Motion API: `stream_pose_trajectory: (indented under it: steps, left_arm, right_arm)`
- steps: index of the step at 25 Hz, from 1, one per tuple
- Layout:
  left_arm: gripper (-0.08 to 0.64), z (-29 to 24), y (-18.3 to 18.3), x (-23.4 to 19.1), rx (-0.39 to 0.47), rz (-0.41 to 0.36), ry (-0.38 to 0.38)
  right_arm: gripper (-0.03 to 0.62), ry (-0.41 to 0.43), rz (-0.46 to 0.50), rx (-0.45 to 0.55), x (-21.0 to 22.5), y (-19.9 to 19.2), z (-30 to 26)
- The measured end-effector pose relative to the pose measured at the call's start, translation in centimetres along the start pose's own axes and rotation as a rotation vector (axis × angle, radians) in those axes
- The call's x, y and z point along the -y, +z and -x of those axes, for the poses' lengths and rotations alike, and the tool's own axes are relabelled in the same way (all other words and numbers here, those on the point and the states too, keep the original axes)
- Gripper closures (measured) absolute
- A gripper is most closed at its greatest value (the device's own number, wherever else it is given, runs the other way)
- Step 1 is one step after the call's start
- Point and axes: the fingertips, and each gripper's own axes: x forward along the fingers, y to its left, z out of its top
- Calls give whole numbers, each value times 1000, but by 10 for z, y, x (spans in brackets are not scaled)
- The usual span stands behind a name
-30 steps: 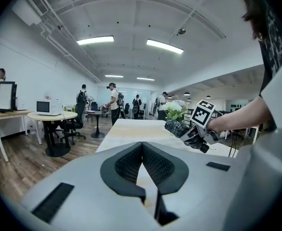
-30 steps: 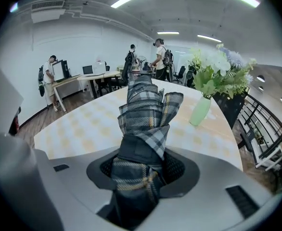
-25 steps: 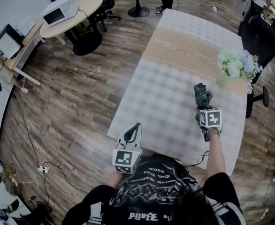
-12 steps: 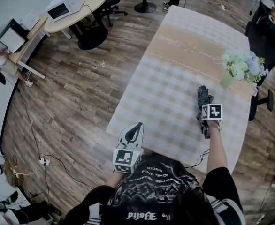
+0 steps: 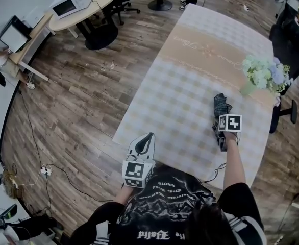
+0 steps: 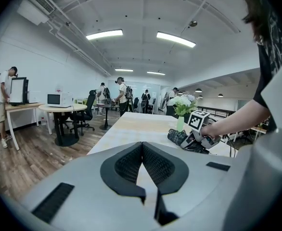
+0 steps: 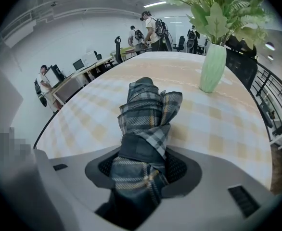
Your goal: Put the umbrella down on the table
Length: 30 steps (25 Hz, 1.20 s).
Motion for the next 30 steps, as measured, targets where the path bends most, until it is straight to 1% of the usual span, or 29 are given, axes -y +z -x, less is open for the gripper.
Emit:
stream_pose_trajectory:
  steps: [2, 3, 4, 5, 7, 10, 12, 15, 19, 21, 23, 26, 27, 30]
  left_arm:
    - [540, 1, 0, -1, 5, 3, 3]
    - [540, 2, 1, -1, 6, 4, 3]
    - [540, 3, 1, -2, 7, 3, 3]
    - [540, 4, 2, -2, 8, 1, 4]
    - [540, 7, 2, -5, 7, -3, 8]
    - [540, 11, 2, -7, 13, -10, 0]
    - [540, 15, 3, -8, 19, -13, -10]
    - [540, 22, 3, -10, 25, -12, -31]
    - [540, 32, 6, -7, 34, -20, -83]
    - [540, 39, 8, -5, 35, -20, -114]
    - [540, 46, 8, 0, 38, -23, -157]
    - [540, 58, 3, 6, 44, -39, -219]
    - [540, 61, 2, 9, 46, -44, -238]
    - [540, 69, 0, 17, 49, -57, -295]
  right_arm:
    - [361, -14, 16, 9, -1, 0, 0]
    - [340, -24, 22, 17, -1, -1, 1]
    - [315, -31, 25, 27, -2, -2, 2]
    - [272, -30, 22, 37, -3, -2, 3]
    - [208, -16, 9, 64, -7, 0, 7]
    - [178, -27, -1, 147, -9, 12, 27]
    - [172, -39, -4, 231, -10, 25, 50]
    - [172, -21, -6, 336, -24, 40, 84]
    - [179, -21, 21, 483, -49, 49, 130]
    - [179, -24, 16, 564, -63, 51, 158]
    - [179, -14, -2, 629, -76, 46, 183]
    - [179, 23, -26, 695, -100, 25, 207]
    - [181, 24, -27, 714, -107, 18, 214]
    - [186, -7, -32, 767, -123, -4, 238]
